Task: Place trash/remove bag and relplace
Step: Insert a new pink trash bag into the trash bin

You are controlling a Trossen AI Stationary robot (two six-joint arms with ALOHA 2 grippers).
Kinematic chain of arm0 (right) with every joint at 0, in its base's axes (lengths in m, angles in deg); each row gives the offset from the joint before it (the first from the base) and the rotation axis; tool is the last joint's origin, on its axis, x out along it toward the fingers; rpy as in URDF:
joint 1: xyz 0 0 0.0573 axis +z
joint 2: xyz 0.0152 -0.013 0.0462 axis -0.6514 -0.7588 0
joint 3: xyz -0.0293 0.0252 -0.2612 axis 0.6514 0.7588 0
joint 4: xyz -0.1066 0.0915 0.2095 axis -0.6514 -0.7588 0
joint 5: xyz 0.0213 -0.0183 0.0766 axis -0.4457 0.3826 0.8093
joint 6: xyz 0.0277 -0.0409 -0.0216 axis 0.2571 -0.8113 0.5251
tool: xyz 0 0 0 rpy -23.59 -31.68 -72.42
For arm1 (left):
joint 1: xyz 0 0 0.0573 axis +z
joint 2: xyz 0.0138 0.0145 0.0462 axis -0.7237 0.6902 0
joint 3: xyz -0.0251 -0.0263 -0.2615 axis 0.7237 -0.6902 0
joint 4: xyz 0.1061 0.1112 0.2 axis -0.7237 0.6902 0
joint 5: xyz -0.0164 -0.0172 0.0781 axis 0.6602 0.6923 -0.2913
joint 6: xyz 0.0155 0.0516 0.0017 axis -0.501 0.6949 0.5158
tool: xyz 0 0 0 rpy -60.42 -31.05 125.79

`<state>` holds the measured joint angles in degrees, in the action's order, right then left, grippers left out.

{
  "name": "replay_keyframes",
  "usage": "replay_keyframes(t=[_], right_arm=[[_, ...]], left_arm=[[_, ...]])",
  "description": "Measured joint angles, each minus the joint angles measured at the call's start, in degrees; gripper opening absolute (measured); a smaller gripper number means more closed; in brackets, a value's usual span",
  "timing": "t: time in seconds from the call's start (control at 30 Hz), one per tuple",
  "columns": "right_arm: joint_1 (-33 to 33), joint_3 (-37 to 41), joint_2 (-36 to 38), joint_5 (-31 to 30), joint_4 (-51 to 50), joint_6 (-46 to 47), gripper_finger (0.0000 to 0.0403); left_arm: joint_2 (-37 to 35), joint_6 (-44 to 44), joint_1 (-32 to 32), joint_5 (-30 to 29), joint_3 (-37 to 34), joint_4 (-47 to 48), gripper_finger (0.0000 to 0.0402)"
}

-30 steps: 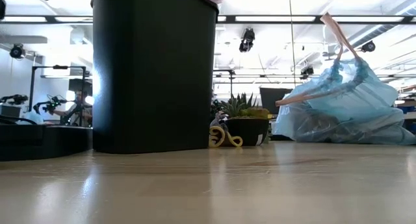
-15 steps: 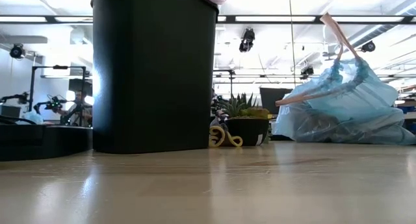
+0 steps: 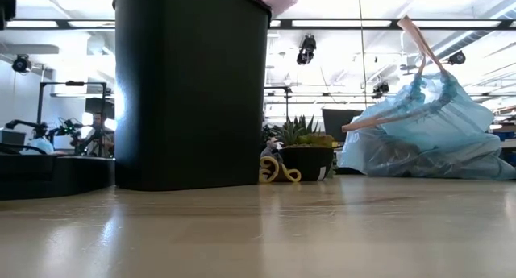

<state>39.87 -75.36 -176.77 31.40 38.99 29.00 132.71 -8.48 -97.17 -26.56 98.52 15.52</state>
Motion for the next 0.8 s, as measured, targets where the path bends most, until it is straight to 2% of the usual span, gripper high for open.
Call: replay_keyframes(t=[0.1,0.2,0.43,0.6,0.8], right_arm=[[-0.17,0.02,0.15,0.16,-0.27,-0.35,0.0002],[-0.08,0.02,0.03,0.55,-1.04,-0.75,0.0003],[0.53,0.04,-2.52,9.23,-2.43,-0.48,0.0001],[1.29,0.06,-3.26,8.76,-2.36,-1.55,0.0002],[1.25,0.06,-3.26,7.29,-1.97,-1.51,0.0002]], left_arm=[[0.09,-3.79,-1.99,-1.08,2.91,6.72,0.0229],[0.17,-5.69,-2.84,-1.06,4.66,9.54,0.0236],[1.6,-7.27,-2.58,-1.15,6.2,9.39,0.0237],[6.4,-8.96,-0.26,0.5,9.47,8.95,0.0225],[14.42,-2.66,1.92,0.89,19.71,9.73,0.0218]])
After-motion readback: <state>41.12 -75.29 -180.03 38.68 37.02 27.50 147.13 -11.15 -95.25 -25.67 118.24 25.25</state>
